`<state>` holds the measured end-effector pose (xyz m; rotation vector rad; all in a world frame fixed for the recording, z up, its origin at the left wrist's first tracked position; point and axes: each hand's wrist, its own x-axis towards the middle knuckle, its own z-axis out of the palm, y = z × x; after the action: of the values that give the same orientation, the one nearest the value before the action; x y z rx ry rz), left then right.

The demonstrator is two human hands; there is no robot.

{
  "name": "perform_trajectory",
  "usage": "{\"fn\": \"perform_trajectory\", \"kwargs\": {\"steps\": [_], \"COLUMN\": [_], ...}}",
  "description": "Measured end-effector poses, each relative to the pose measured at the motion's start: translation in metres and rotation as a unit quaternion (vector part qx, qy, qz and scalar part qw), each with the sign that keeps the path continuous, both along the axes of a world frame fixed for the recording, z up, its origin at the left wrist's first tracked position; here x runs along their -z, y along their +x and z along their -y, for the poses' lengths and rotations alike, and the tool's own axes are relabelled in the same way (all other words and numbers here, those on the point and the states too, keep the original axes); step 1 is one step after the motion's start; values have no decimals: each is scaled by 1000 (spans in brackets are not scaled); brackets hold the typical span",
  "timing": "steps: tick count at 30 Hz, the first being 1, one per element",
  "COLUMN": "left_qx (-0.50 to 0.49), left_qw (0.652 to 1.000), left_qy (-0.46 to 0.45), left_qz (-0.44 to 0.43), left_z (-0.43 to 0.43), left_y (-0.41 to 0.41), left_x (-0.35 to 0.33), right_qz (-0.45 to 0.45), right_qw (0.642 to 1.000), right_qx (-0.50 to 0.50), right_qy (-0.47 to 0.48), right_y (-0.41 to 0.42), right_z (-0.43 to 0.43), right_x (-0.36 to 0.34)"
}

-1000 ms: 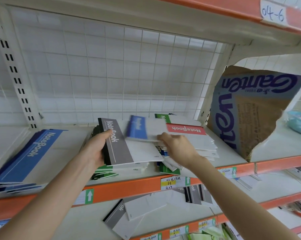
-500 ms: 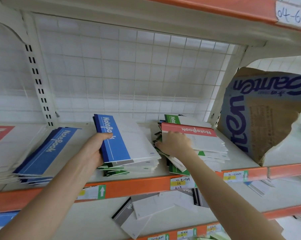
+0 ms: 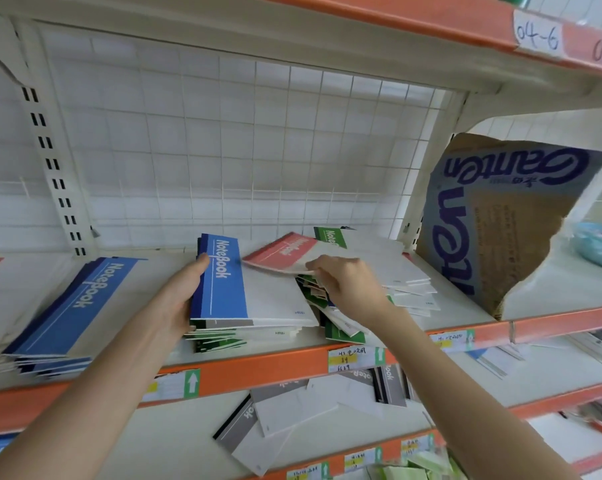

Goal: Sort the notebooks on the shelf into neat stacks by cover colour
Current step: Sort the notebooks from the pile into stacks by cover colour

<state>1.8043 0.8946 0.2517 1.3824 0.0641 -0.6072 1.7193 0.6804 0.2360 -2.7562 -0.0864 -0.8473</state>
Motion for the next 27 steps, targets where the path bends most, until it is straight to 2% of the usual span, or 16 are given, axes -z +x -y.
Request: {"fn": "perform_trajectory", "kwargs": {"steps": [3, 6, 8, 9, 11, 13, 15, 16, 21, 27], "left_qx": [23, 20, 10, 5, -1, -8, -11, -13, -25, -29], "left_qw": [1000, 999, 1000, 1000, 1000, 1000, 1000, 1000, 999, 999], "left_qy": [0, 22, 23, 21, 17, 12, 8, 7, 1, 0], "left_qz": [11, 16, 17, 19, 17, 17, 20, 21, 23, 30], "left_z": [2, 5, 5, 5, 4, 4, 5, 5, 8, 11], "left_y": [3, 0, -1, 0, 0, -1, -1, -1, 2, 6], "left_x": [3, 3, 3, 3, 2, 2, 2, 2, 4, 8], "right_qz": [-20, -87, -107, -102, -120, -201, -280, -291, -251, -267], "right_qw": [985, 970, 972, 980, 990, 975, 953, 947, 950, 944], "right_qx": [-172, -220, -177, -119, 23, 89, 118, 137, 185, 196], "right_qy": [-2, 53, 112, 119, 69, 36, 11, 0, -28, -7], "right_y": [-9, -13, -13, -11, -7, -2, 3, 5, 10, 13], "right_z": [-4, -3, 4, 11, 28, 45, 56, 59, 58, 63], "right_x": [8, 6, 2, 0, -5, -7, -4, -1, 6, -2]}}
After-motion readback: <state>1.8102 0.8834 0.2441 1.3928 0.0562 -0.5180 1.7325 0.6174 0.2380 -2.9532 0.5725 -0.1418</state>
